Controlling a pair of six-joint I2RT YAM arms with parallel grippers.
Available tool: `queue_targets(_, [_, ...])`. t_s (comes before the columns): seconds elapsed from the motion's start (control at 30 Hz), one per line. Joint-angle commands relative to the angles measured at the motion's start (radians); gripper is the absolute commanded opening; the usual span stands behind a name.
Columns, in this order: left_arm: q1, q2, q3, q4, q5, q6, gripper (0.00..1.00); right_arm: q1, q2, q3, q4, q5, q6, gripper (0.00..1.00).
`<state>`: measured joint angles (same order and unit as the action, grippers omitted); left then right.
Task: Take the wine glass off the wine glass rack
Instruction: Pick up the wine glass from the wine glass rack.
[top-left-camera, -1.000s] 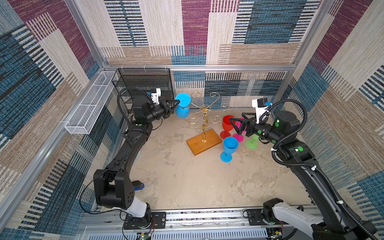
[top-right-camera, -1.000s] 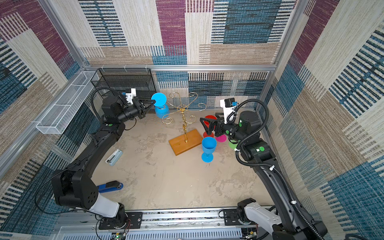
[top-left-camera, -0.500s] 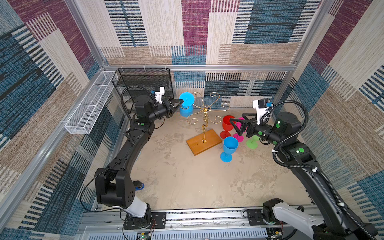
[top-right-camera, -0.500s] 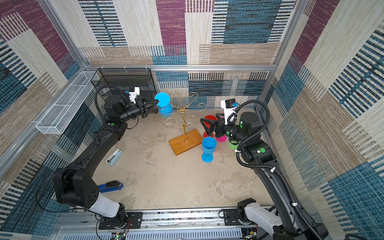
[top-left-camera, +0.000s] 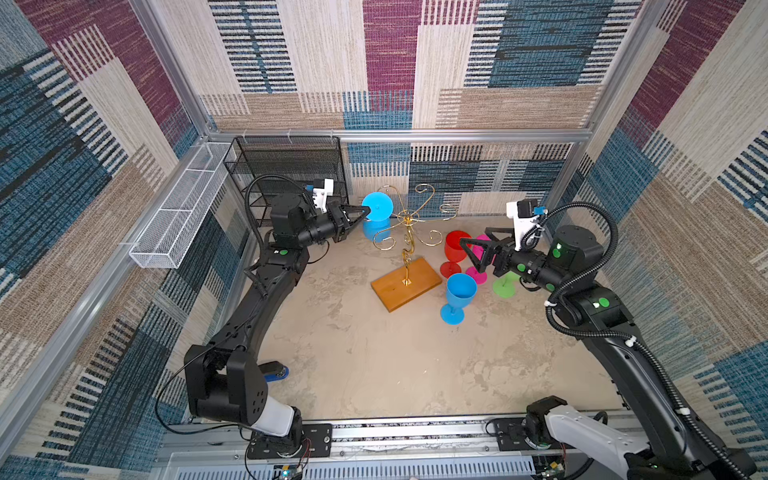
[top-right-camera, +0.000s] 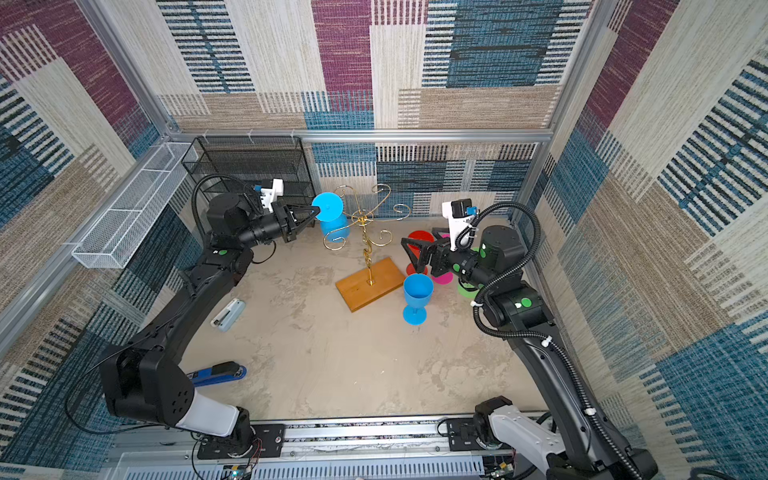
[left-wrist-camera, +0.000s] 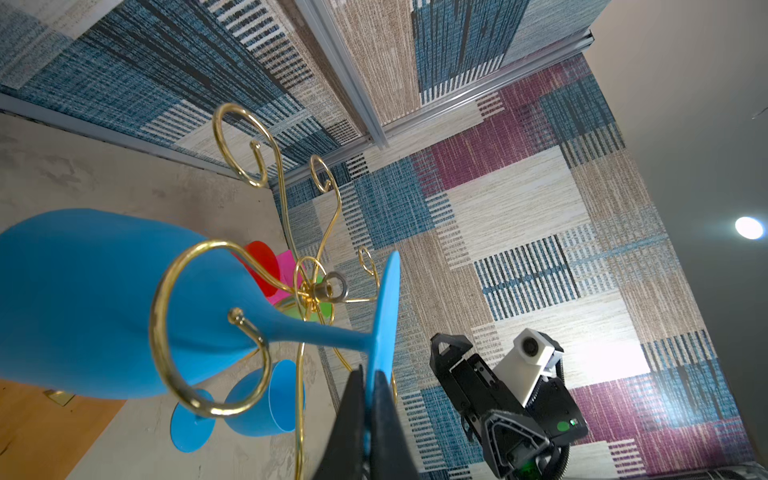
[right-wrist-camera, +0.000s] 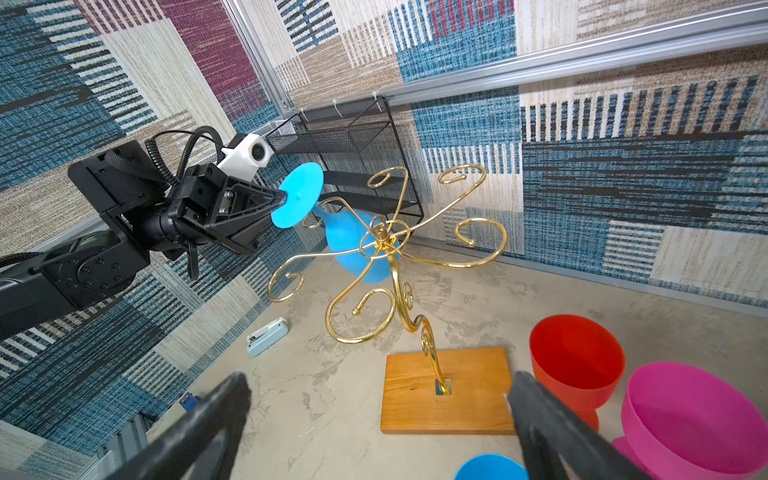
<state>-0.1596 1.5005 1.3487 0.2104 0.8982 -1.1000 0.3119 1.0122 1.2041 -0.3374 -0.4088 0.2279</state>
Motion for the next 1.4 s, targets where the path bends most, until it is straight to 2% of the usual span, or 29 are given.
queue_targets(0.0, [0.0,-0.025,-0.02,-0.019,0.036,0.051,0.0,-0.001,-0.008,-0.003,0.02,0.005,0.01,0.99])
queue_targets(0.23, [0.009,-0.068,-0.069,-0.04,0.033,0.07,0.0,0.0,-0.015,-0.009,0.017,0.008,0.011,0.99])
queue_targets(0.37, [0.055,-0.114,-0.123,-0.043,0.022,0.067,0.0,0.0,-0.026,-0.015,0.011,0.017,0.008,0.99])
queue_targets(0.53, [0.18,-0.214,-0.22,0.005,0.031,0.009,0.0,0.0,-0.027,-0.018,0.01,0.018,0.002,0.99])
queue_targets(0.67, [0.309,-0.293,-0.253,-0.024,0.066,0.004,0.0,-0.001,-0.02,-0.009,0.023,0.023,-0.006,0.99])
queue_targets(0.77, [0.391,-0.324,-0.24,-0.014,0.087,-0.024,0.0,-0.001,-0.016,0.002,0.057,0.024,-0.021,0.99])
queue_targets(0.87, [0.431,-0.323,-0.185,0.031,0.1,-0.077,0.0,0.0,-0.008,0.01,0.11,0.047,-0.057,0.99])
queue_targets(0.93, [0.437,-0.311,-0.146,0.1,0.104,-0.15,0.0,0.0,0.007,0.026,0.134,0.063,-0.081,0.99])
queue_targets(1.07, [0.438,-0.267,-0.097,0.409,0.101,-0.427,0.0,0.001,0.055,0.073,0.198,0.006,-0.103,0.99])
queue_targets(1.13, [0.437,-0.251,-0.075,0.514,0.086,-0.521,0.0,0.007,0.077,0.093,0.237,-0.015,-0.113,0.99])
queue_targets(1.2, [0.421,-0.257,-0.057,0.504,0.059,-0.546,0.0,0.023,0.111,0.122,0.268,-0.023,-0.145,0.99])
queue_targets(1.37, [0.39,-0.273,0.041,0.368,0.074,-0.491,0.0,0.133,0.223,0.229,0.291,-0.001,-0.302,0.99])
